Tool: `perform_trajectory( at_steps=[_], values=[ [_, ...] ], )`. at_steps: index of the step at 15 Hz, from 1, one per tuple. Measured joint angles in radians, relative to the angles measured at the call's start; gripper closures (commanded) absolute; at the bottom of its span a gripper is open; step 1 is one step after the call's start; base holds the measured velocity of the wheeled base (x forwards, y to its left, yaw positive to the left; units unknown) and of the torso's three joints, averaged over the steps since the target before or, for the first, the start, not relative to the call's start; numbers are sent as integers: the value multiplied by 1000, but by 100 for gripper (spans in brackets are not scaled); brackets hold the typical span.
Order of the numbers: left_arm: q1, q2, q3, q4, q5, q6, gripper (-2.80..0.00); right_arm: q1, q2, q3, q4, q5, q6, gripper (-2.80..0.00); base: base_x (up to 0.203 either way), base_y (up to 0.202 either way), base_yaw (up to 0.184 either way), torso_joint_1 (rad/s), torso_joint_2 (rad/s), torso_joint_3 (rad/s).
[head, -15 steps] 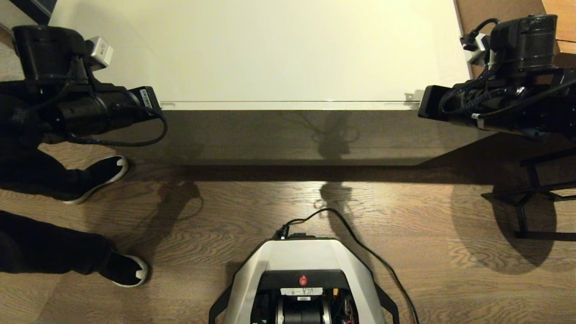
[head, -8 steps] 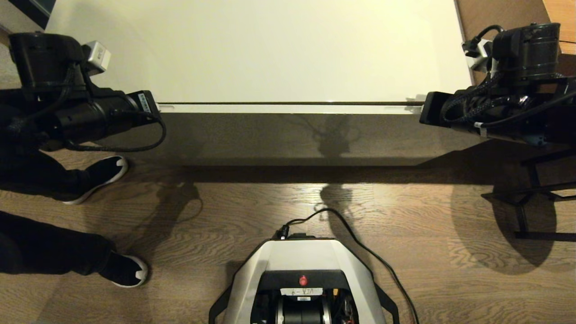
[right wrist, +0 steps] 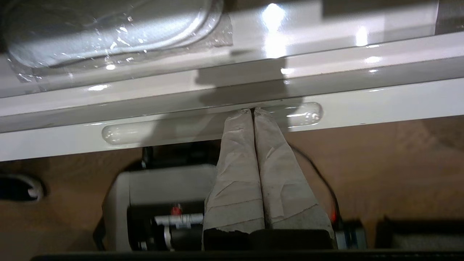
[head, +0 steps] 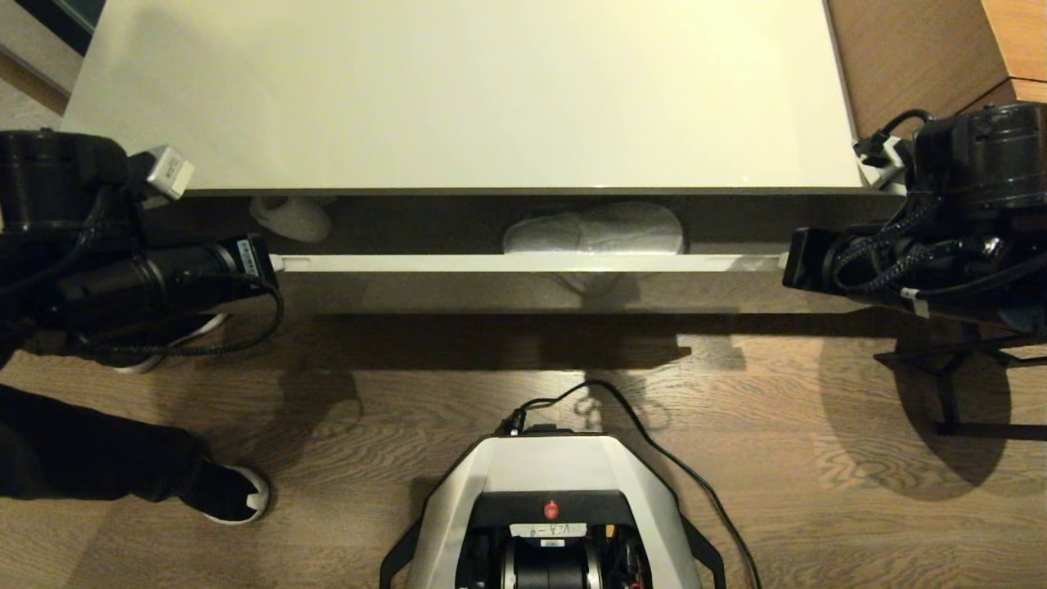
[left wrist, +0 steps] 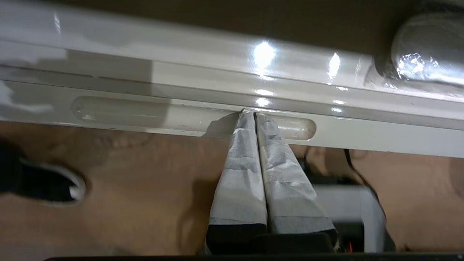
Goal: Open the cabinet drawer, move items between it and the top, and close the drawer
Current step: Open the drawer
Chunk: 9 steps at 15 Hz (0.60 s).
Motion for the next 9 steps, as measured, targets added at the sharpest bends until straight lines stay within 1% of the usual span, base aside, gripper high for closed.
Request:
perform_trajectory(
  at_steps=[3, 5, 7, 9],
  values=[
    [-18, -99, 138, 16, -15, -3, 0, 17, -104, 125, 15, -5, 34, 0, 0, 0, 0, 0, 0, 0],
    [-36, -183, 232, 49, -16, -5, 0, 31, -193, 213, 54, -13, 48, 0, 0, 0, 0, 0, 0, 0],
    [-51, -294, 301, 131, -24, -9, 0, 48, -310, 273, 123, -18, 70, 0, 0, 0, 0, 0, 0, 0],
    [-56, -428, 331, 245, -24, -14, 0, 58, -451, 307, 248, -17, 93, 0, 0, 0, 0, 0, 0, 0]
  ],
)
